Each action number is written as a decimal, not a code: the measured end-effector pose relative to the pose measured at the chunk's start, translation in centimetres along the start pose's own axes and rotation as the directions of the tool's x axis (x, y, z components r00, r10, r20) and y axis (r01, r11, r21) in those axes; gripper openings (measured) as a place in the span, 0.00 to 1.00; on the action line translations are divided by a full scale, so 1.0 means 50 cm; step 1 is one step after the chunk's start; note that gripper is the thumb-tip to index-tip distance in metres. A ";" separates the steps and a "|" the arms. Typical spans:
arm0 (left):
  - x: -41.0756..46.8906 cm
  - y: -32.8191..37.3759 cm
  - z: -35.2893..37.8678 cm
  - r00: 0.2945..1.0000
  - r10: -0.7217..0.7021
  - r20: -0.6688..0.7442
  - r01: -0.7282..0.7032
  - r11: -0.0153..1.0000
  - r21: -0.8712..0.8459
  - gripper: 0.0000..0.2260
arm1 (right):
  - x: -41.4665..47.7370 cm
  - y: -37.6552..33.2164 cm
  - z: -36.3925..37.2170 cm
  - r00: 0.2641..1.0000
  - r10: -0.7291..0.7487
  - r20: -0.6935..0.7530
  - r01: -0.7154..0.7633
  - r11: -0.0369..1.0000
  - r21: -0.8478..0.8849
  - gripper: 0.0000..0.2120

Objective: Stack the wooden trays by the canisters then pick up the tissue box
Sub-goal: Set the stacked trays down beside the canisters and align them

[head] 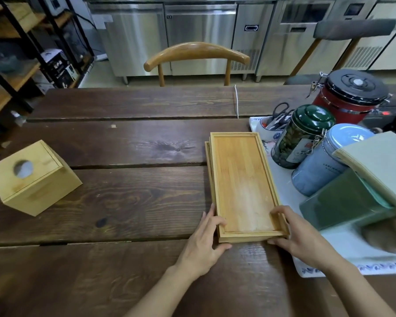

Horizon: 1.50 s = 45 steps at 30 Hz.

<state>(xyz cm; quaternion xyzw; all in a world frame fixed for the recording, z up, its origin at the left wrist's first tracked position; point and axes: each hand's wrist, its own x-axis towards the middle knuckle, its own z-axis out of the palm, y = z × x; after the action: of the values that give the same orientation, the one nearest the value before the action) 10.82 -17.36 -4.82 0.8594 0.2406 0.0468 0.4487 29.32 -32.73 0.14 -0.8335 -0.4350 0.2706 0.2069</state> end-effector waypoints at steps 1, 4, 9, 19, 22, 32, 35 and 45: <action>0.000 0.000 0.003 1.000 0.001 -0.027 -0.001 1.000 -0.006 0.18 | 0.000 0.000 0.004 1.000 0.012 -0.005 -0.012 1.000 -0.004 0.25; -0.001 0.006 0.006 0.999 -0.001 -0.055 0.000 1.000 -0.014 0.17 | 0.002 0.004 0.014 0.999 0.030 -0.022 -0.031 0.999 -0.022 0.25; -0.005 0.012 0.007 0.997 -0.033 -0.070 0.032 0.999 -0.015 0.19 | 0.004 0.007 0.011 0.999 0.039 -0.009 -0.039 0.999 -0.035 0.25; -0.009 0.018 0.008 0.993 -0.021 -0.117 0.020 1.000 -0.010 0.19 | 0.004 0.008 0.009 1.000 0.016 -0.014 -0.016 0.999 -0.030 0.25; -0.010 0.014 0.012 0.992 -0.011 -0.123 0.011 1.000 -0.002 0.19 | 0.002 0.006 0.010 1.000 0.015 -0.013 -0.016 0.999 -0.035 0.25; -0.015 -0.007 0.007 0.999 -0.041 -0.033 0.036 0.990 -0.134 0.35 | -0.008 -0.009 -0.008 0.998 0.038 0.046 -0.047 0.974 0.221 0.43; -0.001 -0.004 -0.006 0.999 -0.047 -0.016 0.040 0.945 -0.325 0.43 | -0.002 -0.024 -0.024 0.997 0.031 0.076 -0.064 0.870 0.489 0.52; 0.219 0.059 -0.096 0.949 -0.316 0.013 0.211 0.601 -0.771 0.30 | 0.178 -0.039 -0.064 0.974 0.226 0.008 -0.154 0.637 0.755 0.37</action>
<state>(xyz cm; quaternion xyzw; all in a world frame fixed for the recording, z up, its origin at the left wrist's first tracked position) 20.14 -10.19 -1.10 0.5396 0.3500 0.1304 0.7545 34.34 -24.60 1.30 -0.7254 -0.1845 0.4095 0.5216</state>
